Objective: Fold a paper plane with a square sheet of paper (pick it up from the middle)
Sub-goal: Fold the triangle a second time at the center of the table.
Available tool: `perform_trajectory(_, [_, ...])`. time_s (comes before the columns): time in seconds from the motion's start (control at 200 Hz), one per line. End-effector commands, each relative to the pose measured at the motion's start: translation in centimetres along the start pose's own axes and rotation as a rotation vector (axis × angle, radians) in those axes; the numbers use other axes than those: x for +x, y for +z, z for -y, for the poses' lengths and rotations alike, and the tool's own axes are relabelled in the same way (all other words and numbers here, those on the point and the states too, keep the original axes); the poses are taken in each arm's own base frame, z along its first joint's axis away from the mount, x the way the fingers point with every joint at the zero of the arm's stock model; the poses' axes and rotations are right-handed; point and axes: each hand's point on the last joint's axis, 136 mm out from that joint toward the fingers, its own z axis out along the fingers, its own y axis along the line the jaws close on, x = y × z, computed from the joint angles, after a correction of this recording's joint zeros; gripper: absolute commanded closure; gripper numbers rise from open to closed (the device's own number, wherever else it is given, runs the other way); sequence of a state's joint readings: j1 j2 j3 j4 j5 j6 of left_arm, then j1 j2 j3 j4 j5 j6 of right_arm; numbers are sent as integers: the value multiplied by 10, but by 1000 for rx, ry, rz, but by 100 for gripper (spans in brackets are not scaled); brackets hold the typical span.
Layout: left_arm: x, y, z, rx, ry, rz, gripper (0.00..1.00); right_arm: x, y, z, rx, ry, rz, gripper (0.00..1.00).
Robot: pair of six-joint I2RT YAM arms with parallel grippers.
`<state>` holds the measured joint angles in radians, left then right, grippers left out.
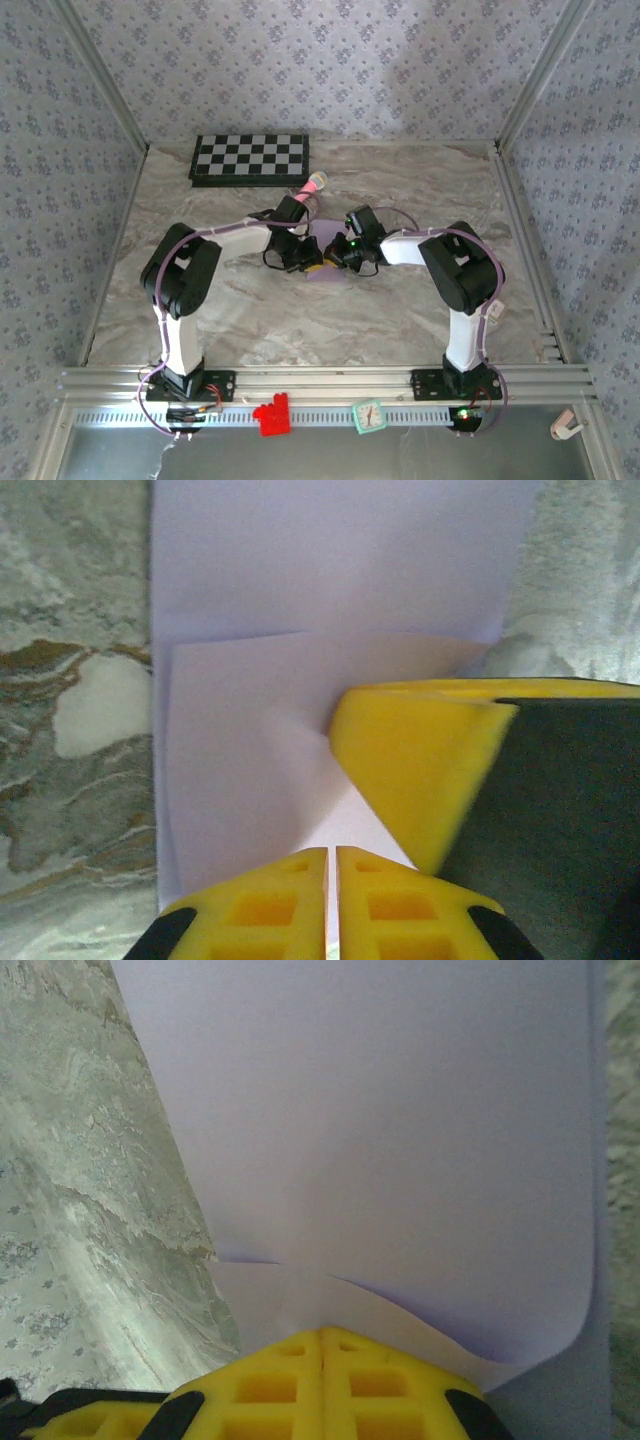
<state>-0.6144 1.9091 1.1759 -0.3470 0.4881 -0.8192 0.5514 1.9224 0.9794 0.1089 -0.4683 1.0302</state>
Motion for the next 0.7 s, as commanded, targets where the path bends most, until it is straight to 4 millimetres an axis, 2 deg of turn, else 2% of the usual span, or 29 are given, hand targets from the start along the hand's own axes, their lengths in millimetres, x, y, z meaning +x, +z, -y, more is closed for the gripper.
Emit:
perform_trajectory(0.0, [4, 10, -11, -22, -3, -36, 90, 28, 3, 95, 317, 130, -69, 95])
perform_trajectory(0.365, [20, 16, -35, -63, 24, -78, 92, 32, 0, 101, 339, 130, -83, 95])
perform_trajectory(0.7, [36, 10, -61, -119, 53, -113, 93, 33, -1, 107, 359, 133, -94, 95])
